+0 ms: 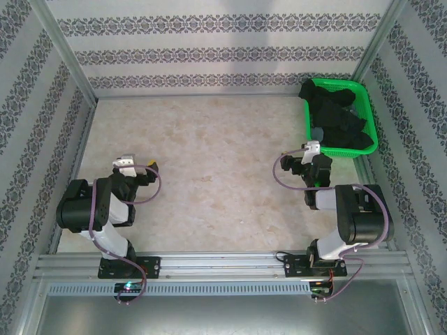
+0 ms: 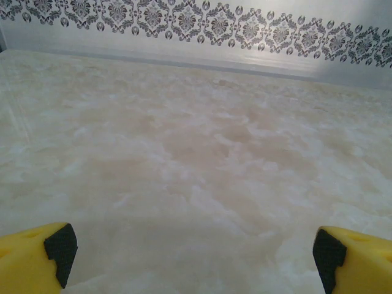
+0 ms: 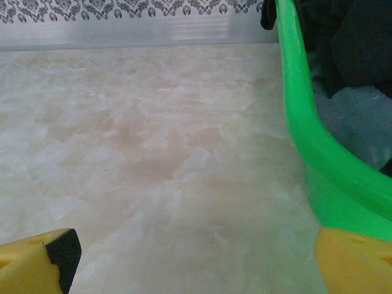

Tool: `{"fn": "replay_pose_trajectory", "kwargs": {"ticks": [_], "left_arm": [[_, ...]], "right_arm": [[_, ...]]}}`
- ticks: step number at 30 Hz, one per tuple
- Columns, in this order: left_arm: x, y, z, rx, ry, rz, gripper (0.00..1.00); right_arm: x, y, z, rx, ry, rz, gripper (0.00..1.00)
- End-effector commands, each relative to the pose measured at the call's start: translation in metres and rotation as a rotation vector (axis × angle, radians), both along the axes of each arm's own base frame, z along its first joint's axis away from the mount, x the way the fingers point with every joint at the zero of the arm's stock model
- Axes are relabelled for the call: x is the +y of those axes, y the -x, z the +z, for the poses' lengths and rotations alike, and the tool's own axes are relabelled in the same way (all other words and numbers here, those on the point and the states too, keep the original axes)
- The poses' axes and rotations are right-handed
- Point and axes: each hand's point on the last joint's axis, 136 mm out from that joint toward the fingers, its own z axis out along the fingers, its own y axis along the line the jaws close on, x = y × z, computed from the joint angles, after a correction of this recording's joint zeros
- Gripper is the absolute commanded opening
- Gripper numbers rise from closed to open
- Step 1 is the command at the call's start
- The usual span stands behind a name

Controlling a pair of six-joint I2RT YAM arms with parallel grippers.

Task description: Fold and stack the t-shirts

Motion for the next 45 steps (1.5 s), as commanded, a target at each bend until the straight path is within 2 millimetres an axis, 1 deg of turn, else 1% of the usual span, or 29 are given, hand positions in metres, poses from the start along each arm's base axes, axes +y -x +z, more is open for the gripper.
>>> {"fn": "replay_pose_trajectory", "kwargs": {"ticks": [1, 6, 13, 23, 25, 26, 27, 28, 29, 30, 31, 32, 33, 34, 35, 36, 37, 38, 39, 40, 41, 42, 43, 44, 45], "left_arm": [[0.006, -0.002, 0.014, -0.046, 0.001, 0.018, 1.00], [0.004, -0.003, 0.013, -0.041, 0.001, 0.010, 1.00], [-0.008, -0.011, 0.011, 0.001, -0.009, -0.074, 1.00], [-0.008, -0.015, 0.009, 0.023, -0.016, -0.069, 1.00], [-0.008, -0.014, 0.010, 0.017, -0.018, -0.069, 1.00], [-0.005, -0.011, 0.013, -0.005, -0.021, -0.043, 1.00], [0.002, -0.007, 0.019, -0.033, -0.020, 0.006, 1.00], [0.009, 0.001, 0.026, -0.054, -0.025, 0.062, 1.00], [0.012, 0.008, 0.038, -0.079, -0.045, 0.105, 1.00], [0.008, 0.011, 0.047, -0.080, -0.073, 0.117, 1.00], [-0.002, 0.012, 0.059, -0.056, -0.125, 0.109, 1.00], [-0.011, 0.010, 0.079, -0.034, -0.173, 0.091, 1.00], [-0.015, 0.007, 0.096, -0.023, -0.199, 0.096, 1.00], [-0.017, 0.004, 0.125, -0.067, -0.208, 0.110, 1.00], [-0.019, 0.001, 0.152, -0.124, -0.204, 0.126, 1.00], [-0.011, -0.002, 0.174, -0.155, -0.161, 0.196, 1.00], [0.006, -0.002, 0.187, -0.120, -0.031, 0.314, 1.00], [0.016, 0.002, 0.188, -0.014, 0.123, 0.405, 1.00], [0.017, 0.006, 0.188, 0.074, 0.179, 0.427, 1.00], [0.014, -0.005, 0.195, 0.063, 0.232, 0.401, 1.00], [0.012, -0.019, 0.192, 0.082, 0.348, 0.360, 1.00], [0.010, -0.030, 0.186, 0.136, 0.470, 0.330, 1.00], [0.003, -0.043, 0.180, 0.196, 0.549, 0.294, 1.00], [-0.006, -0.053, 0.181, 0.243, 0.563, 0.267, 1.00], [-0.015, -0.062, 0.175, 0.291, 0.557, 0.254, 1.00]], "right_arm": [[-0.003, -0.005, 0.013, -0.039, 0.020, -0.008, 0.98], [-0.002, -0.005, 0.013, -0.040, 0.021, -0.006, 0.98], [-0.003, -0.005, 0.013, -0.039, 0.020, -0.009, 0.98], [-0.003, -0.005, 0.013, -0.039, 0.018, -0.009, 0.98], [-0.003, -0.004, 0.015, -0.048, 0.018, -0.011, 0.98], [-0.005, -0.003, 0.019, -0.065, 0.022, -0.025, 0.98], [-0.008, 0.000, 0.024, -0.082, 0.032, -0.053, 0.98], [-0.011, 0.001, 0.035, -0.105, 0.047, -0.087, 0.98], [-0.010, 0.006, 0.043, -0.102, 0.073, -0.101, 0.98], [-0.007, 0.009, 0.055, -0.101, 0.098, -0.104, 0.98], [-0.002, 0.013, 0.076, -0.125, 0.125, -0.109, 0.98], [0.005, 0.016, 0.105, -0.185, 0.138, -0.109, 0.98], [0.010, 0.018, 0.134, -0.238, 0.141, -0.119, 0.98], [0.011, 0.020, 0.168, -0.286, 0.108, -0.159, 0.98], [0.008, 0.019, 0.204, -0.308, 0.036, -0.206, 0.98], [0.007, 0.018, 0.217, -0.244, -0.034, -0.216, 0.98], [0.008, 0.018, 0.221, -0.129, -0.100, -0.206, 0.98], [-0.002, 0.019, 0.224, -0.056, -0.245, -0.285, 0.98], [-0.003, 0.010, 0.226, -0.039, -0.389, -0.258, 0.98], [0.001, -0.004, 0.233, -0.057, -0.516, -0.150, 0.98], [-0.010, -0.015, 0.234, -0.046, -0.583, -0.182, 0.98], [-0.021, -0.021, 0.226, -0.003, -0.567, -0.266, 0.98], [-0.031, -0.026, 0.226, 0.029, -0.492, -0.352, 0.95], [-0.043, -0.028, 0.221, 0.077, -0.427, -0.448, 0.95], [-0.051, -0.033, 0.216, 0.114, -0.400, -0.501, 0.95]]}}
